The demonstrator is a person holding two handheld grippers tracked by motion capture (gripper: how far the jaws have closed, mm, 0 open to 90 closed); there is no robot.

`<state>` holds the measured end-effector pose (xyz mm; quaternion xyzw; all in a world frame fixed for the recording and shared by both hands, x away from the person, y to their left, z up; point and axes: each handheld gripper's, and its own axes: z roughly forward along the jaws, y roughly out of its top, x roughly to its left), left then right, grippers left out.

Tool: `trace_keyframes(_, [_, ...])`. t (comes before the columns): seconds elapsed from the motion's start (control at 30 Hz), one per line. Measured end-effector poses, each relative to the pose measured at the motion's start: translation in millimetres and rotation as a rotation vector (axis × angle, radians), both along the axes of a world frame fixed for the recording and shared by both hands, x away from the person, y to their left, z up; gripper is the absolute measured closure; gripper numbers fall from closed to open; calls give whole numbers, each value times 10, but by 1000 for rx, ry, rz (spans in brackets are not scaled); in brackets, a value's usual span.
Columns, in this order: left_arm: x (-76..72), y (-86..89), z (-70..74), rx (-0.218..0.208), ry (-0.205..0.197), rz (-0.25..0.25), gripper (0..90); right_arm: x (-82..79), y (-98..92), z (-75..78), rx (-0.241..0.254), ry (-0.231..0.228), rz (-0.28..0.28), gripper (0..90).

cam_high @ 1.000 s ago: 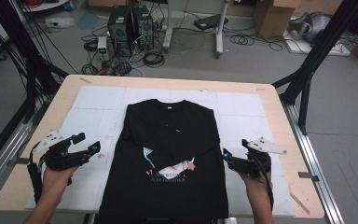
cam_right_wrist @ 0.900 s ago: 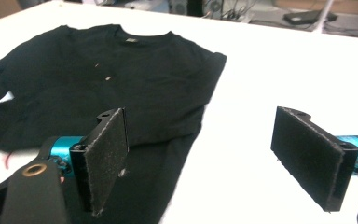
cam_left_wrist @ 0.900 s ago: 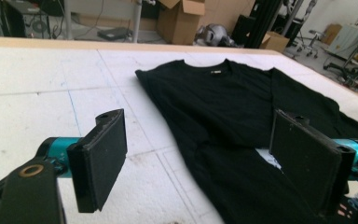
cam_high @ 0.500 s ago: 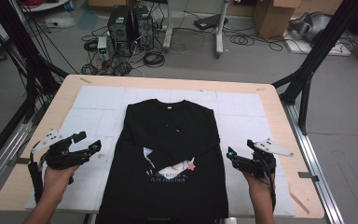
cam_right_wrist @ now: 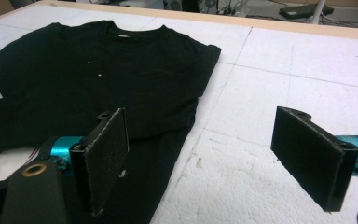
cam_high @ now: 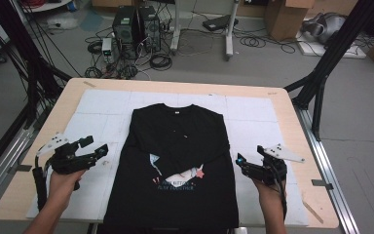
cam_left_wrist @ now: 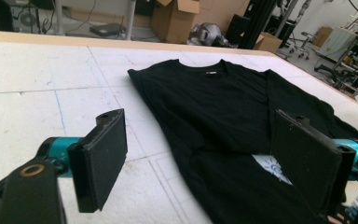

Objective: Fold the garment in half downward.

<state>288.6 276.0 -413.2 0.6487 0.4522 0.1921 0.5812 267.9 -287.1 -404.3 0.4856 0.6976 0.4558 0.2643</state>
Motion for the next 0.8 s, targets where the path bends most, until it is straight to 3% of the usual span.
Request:
trace_keyframes(0.13, [51,-34,46,7,0,-19,197,4,-6,-22,8,8,9,178])
trace_keyframes(0.2, [127,-36,56,-16,9,-40,245,-3,-19,-26,12,9,10,179])
trace_keyframes(0.27, [227,-50,64,5,25,-45,232,-9,-36,-22,15,7,8,178])
trace_keyframes(0.4, [480,-100,82,54,60,-59,240,-4,-47,-21,23,2,3,179])
trace_keyframes(0.57, [861,-184,152,76,69,-82,270,18,-24,-34,14,6,7,179])
trace_keyframes(0.8, [1367,-318,179,126,126,-96,282,16,-13,-34,15,12,-1,179])
